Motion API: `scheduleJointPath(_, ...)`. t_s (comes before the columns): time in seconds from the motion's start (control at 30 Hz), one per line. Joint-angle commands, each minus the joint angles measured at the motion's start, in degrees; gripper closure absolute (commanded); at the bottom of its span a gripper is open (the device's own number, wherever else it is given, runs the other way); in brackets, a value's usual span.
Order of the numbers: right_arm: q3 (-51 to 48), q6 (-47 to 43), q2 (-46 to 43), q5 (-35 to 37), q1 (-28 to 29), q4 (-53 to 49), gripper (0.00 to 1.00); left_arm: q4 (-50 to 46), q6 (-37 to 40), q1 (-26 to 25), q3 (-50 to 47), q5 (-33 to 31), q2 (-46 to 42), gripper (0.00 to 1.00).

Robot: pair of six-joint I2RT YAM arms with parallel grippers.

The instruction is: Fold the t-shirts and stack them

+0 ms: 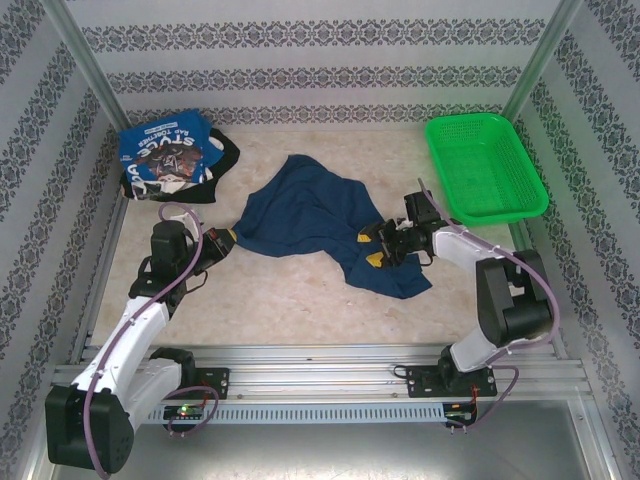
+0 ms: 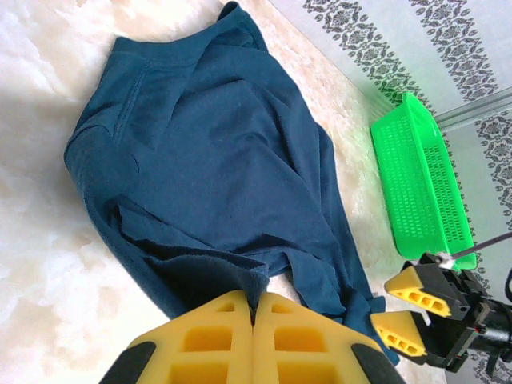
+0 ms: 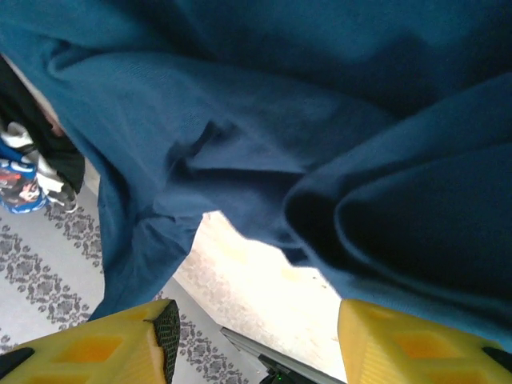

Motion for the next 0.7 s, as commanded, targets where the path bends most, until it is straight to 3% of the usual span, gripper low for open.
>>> scheduleJointPath(0.0, 2.0, 2.8, 1.6, -0.1, 0.7, 0.9, 0.44, 0.4, 1.6, -0.7, -0.1, 1.0, -1.1, 1.00)
scheduleJointPath(0.47, 3.3, 0.0, 8.5, 1.0, -0.1, -2.3, 0.48, 0.0, 2.6, -0.7, -0.3, 1.1, -1.2, 1.00)
scheduleJointPath(0.67, 2.6, -0.5, 9.9, 1.7, -0.6, -2.0, 0.56, -0.2, 2.6, -0.7, -0.5, 1.0, -1.3, 1.00)
